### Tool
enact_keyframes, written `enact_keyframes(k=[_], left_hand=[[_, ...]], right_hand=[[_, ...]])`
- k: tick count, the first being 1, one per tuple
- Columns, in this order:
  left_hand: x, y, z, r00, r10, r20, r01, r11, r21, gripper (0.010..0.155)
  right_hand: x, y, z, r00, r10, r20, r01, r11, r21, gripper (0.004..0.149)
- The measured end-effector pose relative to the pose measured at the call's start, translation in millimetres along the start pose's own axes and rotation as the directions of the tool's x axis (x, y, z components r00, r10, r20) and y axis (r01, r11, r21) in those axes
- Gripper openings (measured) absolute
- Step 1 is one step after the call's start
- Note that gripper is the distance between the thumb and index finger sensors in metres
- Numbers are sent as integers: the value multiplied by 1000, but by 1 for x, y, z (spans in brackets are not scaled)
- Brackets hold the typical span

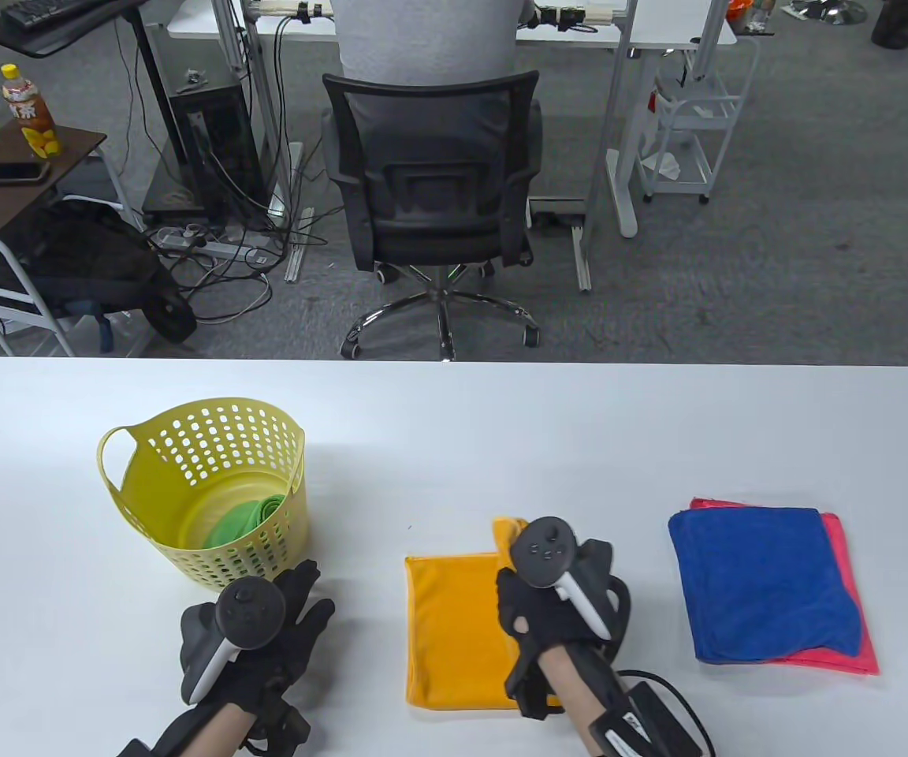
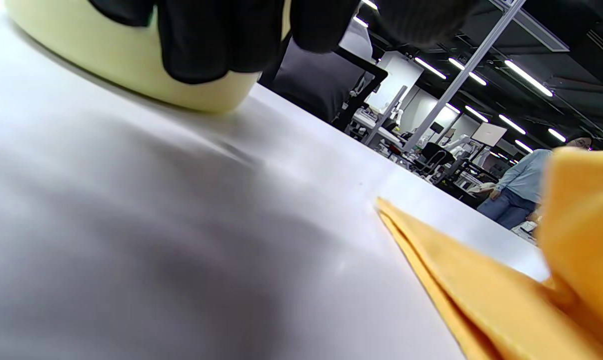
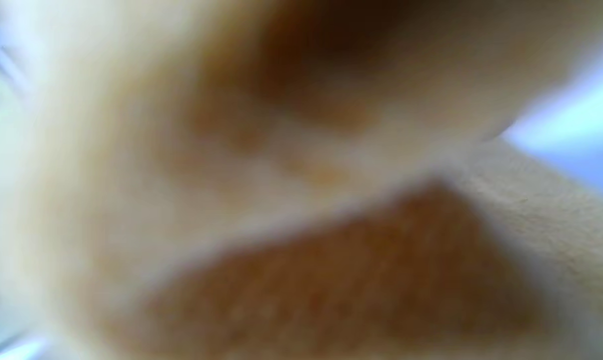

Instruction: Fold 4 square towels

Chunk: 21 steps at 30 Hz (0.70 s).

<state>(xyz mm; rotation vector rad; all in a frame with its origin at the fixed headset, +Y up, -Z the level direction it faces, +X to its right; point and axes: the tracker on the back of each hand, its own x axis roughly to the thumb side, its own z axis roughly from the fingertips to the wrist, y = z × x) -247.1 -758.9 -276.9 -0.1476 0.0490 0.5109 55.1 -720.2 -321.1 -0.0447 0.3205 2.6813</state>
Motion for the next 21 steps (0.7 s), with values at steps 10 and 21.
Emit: enact_keyframes(k=[10, 21], left_hand=[[-2, 1, 0, 1000, 1, -4, -1, 1000, 3, 68], [0, 0, 1, 1000, -10, 3, 10, 1000, 5, 68]], right_hand=[[20, 43, -7, 969, -234, 77, 186, 899, 396, 70], [-84, -24, -17, 959, 40, -279, -39, 999, 11, 63]])
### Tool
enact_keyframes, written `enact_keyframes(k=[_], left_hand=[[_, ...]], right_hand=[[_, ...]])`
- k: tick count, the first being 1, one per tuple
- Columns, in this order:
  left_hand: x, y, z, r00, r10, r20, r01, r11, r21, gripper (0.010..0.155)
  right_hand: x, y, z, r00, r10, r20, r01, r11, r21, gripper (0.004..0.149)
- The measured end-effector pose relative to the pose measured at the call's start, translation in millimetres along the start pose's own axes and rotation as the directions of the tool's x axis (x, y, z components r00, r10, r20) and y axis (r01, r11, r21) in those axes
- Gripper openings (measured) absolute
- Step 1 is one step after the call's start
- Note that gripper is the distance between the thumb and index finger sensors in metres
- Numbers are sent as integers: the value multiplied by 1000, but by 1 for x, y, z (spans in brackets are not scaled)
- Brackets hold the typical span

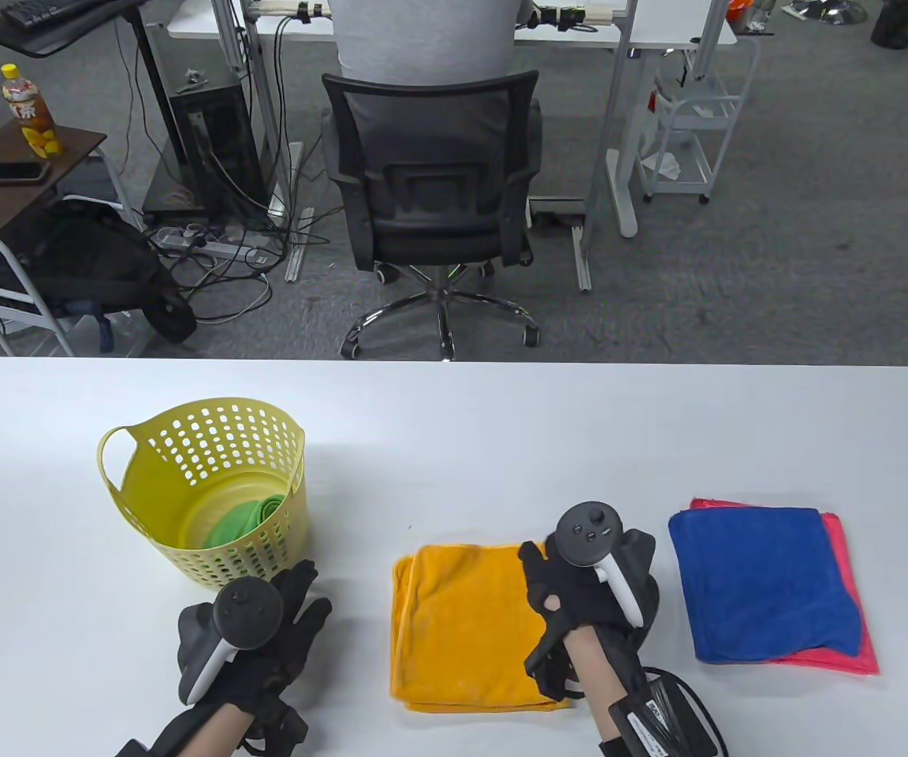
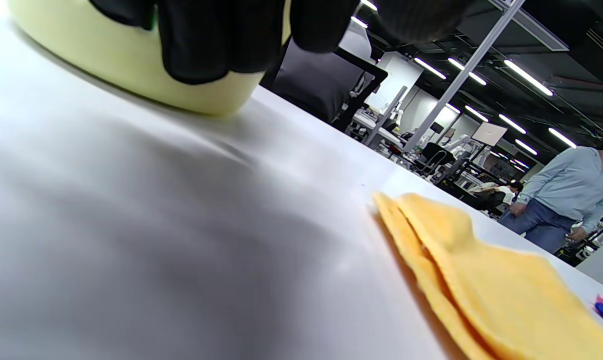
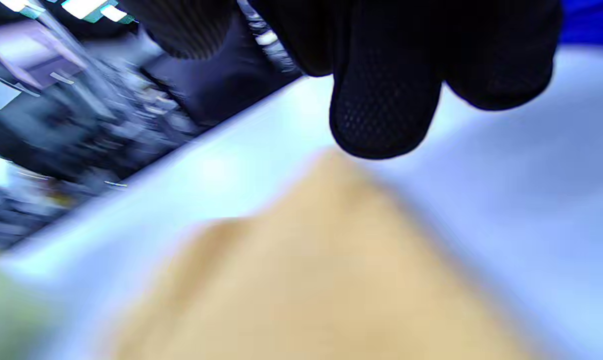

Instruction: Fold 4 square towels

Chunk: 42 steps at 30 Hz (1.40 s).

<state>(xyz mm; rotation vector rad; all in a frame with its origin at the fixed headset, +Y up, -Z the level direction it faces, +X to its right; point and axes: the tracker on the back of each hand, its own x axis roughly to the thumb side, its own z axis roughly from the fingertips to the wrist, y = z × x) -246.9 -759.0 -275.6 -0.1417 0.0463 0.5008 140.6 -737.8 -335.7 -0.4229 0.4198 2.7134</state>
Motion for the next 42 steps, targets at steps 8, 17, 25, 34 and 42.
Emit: enact_keyframes(k=[8, 17, 25, 34, 42], left_hand=[[0, -6, -1, 999, -33, -1, 33, 999, -10, 67], [0, -6, -1, 999, -41, 0, 41, 999, 1, 67], [0, -11, -3, 997, -76, -3, 76, 997, -10, 67], [-1, -4, -2, 994, -106, -7, 107, 994, 32, 67], [-4, -1, -1, 995, -98, -25, 99, 994, 43, 67]], right_hand=[[-4, 62, -11, 995, 98, -29, -98, 995, -9, 59], [-28, 24, -9, 952, -289, 102, 289, 957, 13, 42], [-37, -71, -11, 953, -163, 255, 192, 977, -95, 41], [-65, -174, -7, 954, -190, 232, 235, 955, -184, 41], [-170, -201, -45, 944, -325, 52, 328, 917, -229, 41]])
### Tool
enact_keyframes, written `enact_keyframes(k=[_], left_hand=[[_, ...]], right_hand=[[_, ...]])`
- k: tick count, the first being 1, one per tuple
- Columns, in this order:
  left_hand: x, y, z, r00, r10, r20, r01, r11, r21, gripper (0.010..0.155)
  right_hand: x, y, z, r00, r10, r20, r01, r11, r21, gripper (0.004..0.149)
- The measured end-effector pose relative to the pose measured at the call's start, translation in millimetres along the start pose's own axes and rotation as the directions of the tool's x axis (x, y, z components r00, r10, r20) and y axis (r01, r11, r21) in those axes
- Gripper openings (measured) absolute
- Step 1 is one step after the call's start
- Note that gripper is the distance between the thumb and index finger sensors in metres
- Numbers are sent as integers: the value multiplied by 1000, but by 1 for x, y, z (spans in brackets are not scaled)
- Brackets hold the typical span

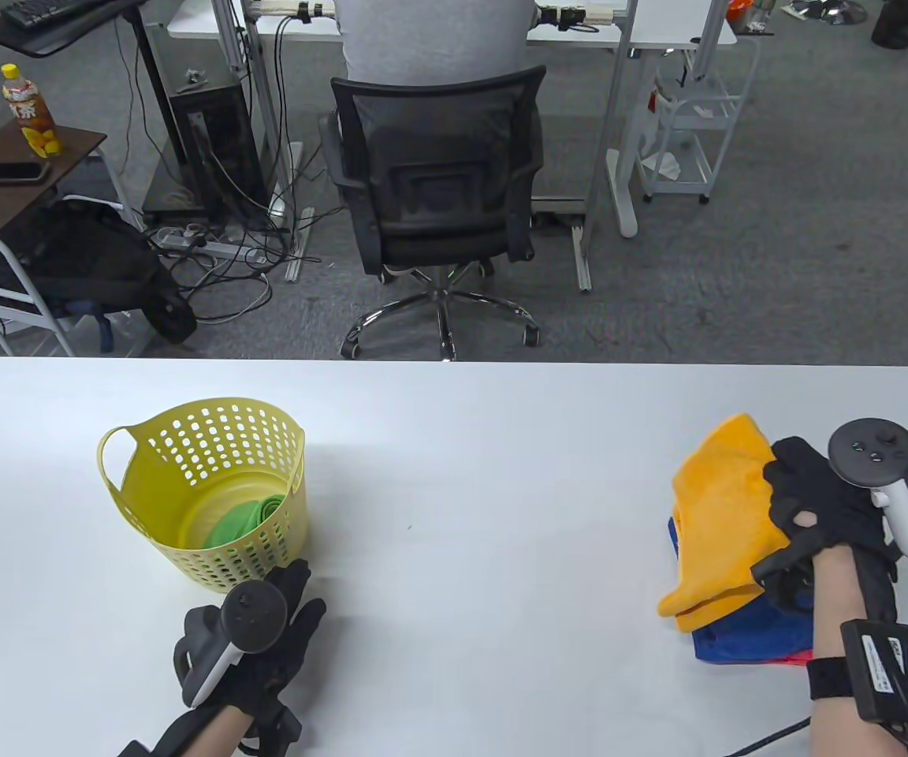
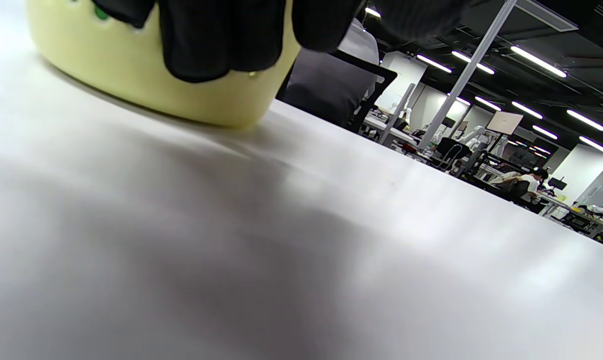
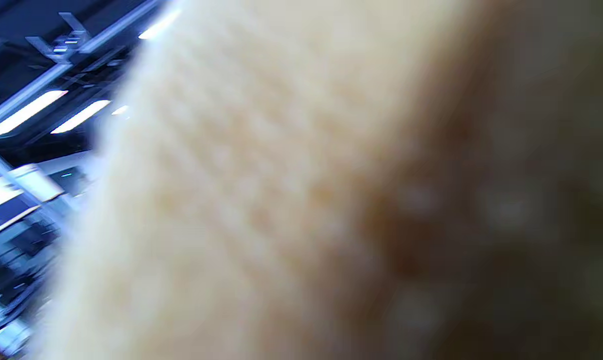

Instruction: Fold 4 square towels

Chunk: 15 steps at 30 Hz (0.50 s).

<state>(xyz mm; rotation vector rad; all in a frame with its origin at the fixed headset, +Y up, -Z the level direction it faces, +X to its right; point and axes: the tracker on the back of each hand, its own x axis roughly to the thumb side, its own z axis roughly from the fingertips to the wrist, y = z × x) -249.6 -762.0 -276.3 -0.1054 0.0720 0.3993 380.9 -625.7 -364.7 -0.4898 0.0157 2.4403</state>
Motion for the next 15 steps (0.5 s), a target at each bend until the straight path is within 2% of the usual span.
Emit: enact_keyframes(k=[4, 7, 8, 10, 11, 14, 15], left_hand=[[1, 1, 1, 1000, -2, 2, 2, 1000, 19, 67], [1, 1, 1, 1000, -9, 0, 9, 1000, 27, 67], [1, 0, 1, 1000, -12, -2, 12, 1000, 27, 67], [0, -2, 1, 1000, -23, -5, 23, 999, 22, 67], [0, -3, 0, 1000, -27, -6, 27, 999, 19, 67], [-1, -7, -1, 999, -38, -10, 38, 999, 0, 68], [-2, -8, -2, 999, -42, -10, 42, 999, -9, 68]], right_hand=[[-72, 18, -26, 980, -1, -199, -11, 998, -58, 40], [-113, 35, -34, 901, 99, -423, -180, 971, -156, 43], [-120, 39, -35, 867, 140, -479, -241, 958, -156, 49], [-130, 46, -35, 806, 218, -550, -320, 943, -95, 60], [-130, 48, -35, 799, 231, -555, -335, 938, -92, 63], [-112, 50, -27, 829, 252, -499, -351, 929, -114, 73], [-98, 49, -22, 857, 242, -455, -335, 932, -135, 76]])
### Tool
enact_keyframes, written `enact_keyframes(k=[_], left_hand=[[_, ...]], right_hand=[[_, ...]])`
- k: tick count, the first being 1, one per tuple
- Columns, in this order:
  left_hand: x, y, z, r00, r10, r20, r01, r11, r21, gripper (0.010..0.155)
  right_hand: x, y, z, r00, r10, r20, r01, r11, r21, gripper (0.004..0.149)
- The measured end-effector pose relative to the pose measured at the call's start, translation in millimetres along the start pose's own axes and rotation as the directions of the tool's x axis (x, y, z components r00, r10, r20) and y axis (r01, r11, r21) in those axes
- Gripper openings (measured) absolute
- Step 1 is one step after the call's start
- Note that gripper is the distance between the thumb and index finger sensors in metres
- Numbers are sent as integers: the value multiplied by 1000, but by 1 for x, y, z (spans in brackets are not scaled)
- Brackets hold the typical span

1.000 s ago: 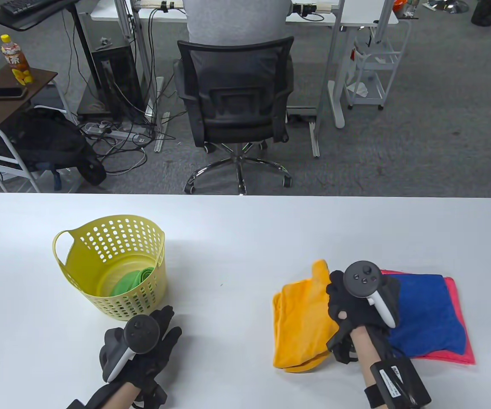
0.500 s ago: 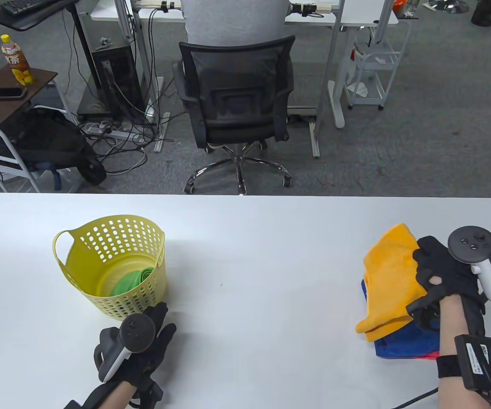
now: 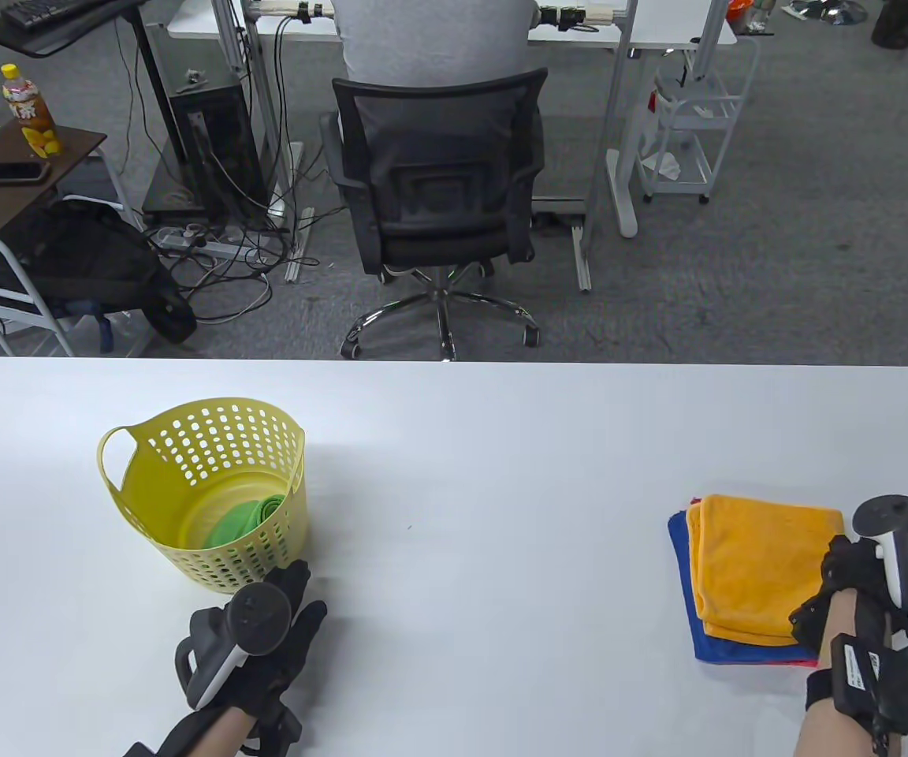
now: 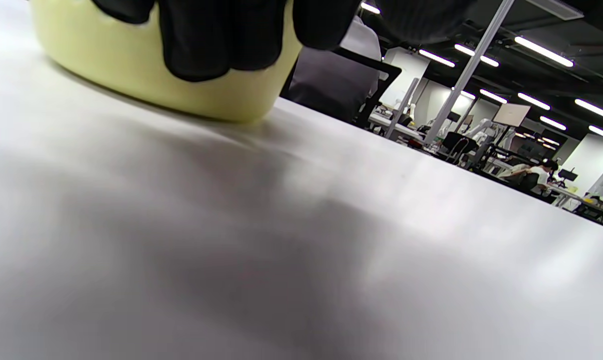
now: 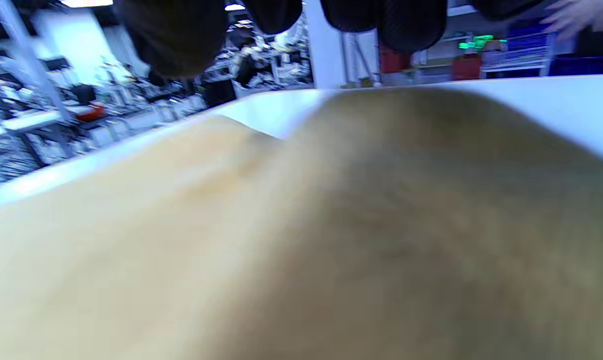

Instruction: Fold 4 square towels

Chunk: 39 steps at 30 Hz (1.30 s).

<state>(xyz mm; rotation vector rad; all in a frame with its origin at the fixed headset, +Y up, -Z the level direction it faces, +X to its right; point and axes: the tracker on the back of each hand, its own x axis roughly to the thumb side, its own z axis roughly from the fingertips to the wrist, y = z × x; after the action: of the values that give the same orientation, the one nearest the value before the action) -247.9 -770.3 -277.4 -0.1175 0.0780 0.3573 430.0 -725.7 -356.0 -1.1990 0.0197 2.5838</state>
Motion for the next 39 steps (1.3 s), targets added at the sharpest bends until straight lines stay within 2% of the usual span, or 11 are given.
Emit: enact_keyframes(k=[5, 9, 12, 15, 18, 21, 25, 27, 30, 35, 39], left_hand=[[5, -2, 2, 999, -10, 30, 11, 1000, -14, 70], [18, 7, 13, 995, 46, 93, -46, 999, -1, 70], [30, 22, 24, 986, 75, 150, -80, 996, 31, 70], [40, 61, 42, 967, 146, 211, -173, 978, 117, 69], [43, 111, 53, 967, 105, 233, -172, 942, 289, 68], [44, 151, 36, 988, 61, 141, -109, 926, 361, 67], [42, 174, -25, 996, 54, -72, -37, 976, 214, 69], [38, 168, -57, 979, -38, -199, 49, 998, 49, 70], [28, 149, -94, 937, -134, -323, 66, 975, -213, 75], [14, 120, -123, 899, -192, -393, 16, 913, -408, 90], [10, 106, -131, 911, -132, -391, -95, 855, -509, 69]], right_hand=[[55, -38, 69, 926, -249, 285, 247, 968, 44, 82], [99, -62, 139, 734, -416, 536, 375, 907, 191, 79], [111, -61, 172, 621, -426, 658, 402, 894, 200, 78], [114, -48, 186, 591, -363, 720, 381, 913, 147, 76], [114, -48, 188, 600, -247, 761, 362, 932, 17, 74], [112, -53, 188, 556, -285, 781, 442, 897, 13, 72], [112, -54, 186, 545, -313, 778, 447, 893, 46, 71], [113, -51, 184, 543, -314, 779, 434, 899, 60, 71], [115, -48, 184, 537, -323, 779, 413, 906, 91, 72], [118, -46, 185, 528, -323, 785, 405, 909, 101, 71], [120, -44, 182, 543, -323, 775, 394, 913, 105, 72]])
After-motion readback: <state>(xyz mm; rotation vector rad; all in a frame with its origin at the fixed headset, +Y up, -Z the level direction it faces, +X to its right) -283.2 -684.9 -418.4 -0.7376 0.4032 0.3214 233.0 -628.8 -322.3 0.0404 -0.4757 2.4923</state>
